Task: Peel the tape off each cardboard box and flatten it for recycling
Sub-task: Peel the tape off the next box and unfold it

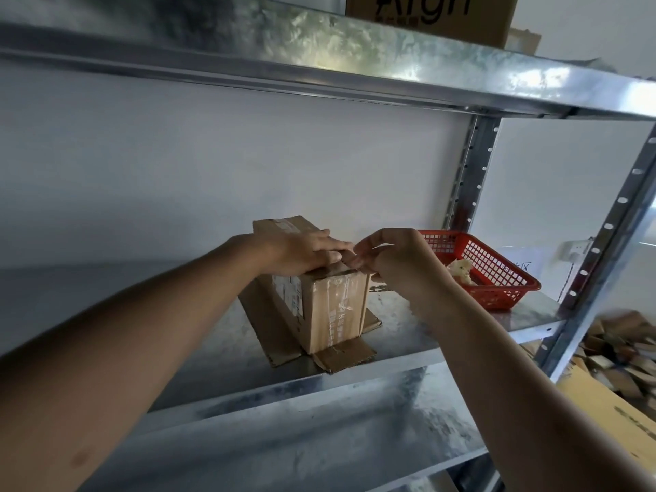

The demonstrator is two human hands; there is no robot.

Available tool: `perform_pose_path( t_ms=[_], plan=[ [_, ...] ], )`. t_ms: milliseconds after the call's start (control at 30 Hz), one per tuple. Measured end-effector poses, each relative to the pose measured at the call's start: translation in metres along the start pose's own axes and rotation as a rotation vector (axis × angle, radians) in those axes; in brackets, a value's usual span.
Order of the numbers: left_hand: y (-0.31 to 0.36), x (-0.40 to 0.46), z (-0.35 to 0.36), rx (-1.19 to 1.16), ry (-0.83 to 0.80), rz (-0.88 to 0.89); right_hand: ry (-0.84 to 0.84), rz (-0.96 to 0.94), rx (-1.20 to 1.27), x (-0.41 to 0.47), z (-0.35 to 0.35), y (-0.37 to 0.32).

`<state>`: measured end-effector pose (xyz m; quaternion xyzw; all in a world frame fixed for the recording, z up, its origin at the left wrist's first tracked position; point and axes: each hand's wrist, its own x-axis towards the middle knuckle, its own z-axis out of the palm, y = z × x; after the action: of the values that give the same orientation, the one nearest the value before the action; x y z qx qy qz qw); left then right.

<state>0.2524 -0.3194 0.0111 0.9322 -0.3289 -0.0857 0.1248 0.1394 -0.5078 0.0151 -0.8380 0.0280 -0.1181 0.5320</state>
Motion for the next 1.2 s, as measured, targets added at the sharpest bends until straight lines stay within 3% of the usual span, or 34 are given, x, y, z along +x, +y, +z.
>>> perform_pose_path(
  t_ms=[200,333,533,700,767,867,967,1200],
  plan=[
    [0.000,0.016,0.008,-0.042,0.052,-0.028,0.122,-0.046,0.139,0.002,0.002,0.013],
    [-0.006,0.020,0.011,-0.083,0.082,-0.044,0.252,-0.166,-0.172,0.001,0.003,0.025],
    [-0.008,0.021,0.012,-0.087,0.101,-0.016,0.285,-0.386,-0.513,0.004,0.010,0.033],
    [-0.004,0.015,0.011,-0.111,0.094,-0.011,0.264,-0.458,-0.618,0.002,0.014,0.024],
    [-0.001,0.011,0.010,-0.122,0.091,-0.022,0.237,-0.397,-0.568,0.002,0.017,0.021],
    [0.001,0.006,0.009,-0.111,0.097,-0.007,0.075,-0.226,-0.246,-0.002,0.017,0.022],
    [0.003,0.003,0.008,-0.103,0.087,-0.006,-0.027,-0.233,-0.086,-0.006,0.015,0.024],
    [0.003,0.005,0.008,-0.104,0.090,-0.045,0.178,-0.173,0.049,-0.006,0.012,0.029]
  ],
)
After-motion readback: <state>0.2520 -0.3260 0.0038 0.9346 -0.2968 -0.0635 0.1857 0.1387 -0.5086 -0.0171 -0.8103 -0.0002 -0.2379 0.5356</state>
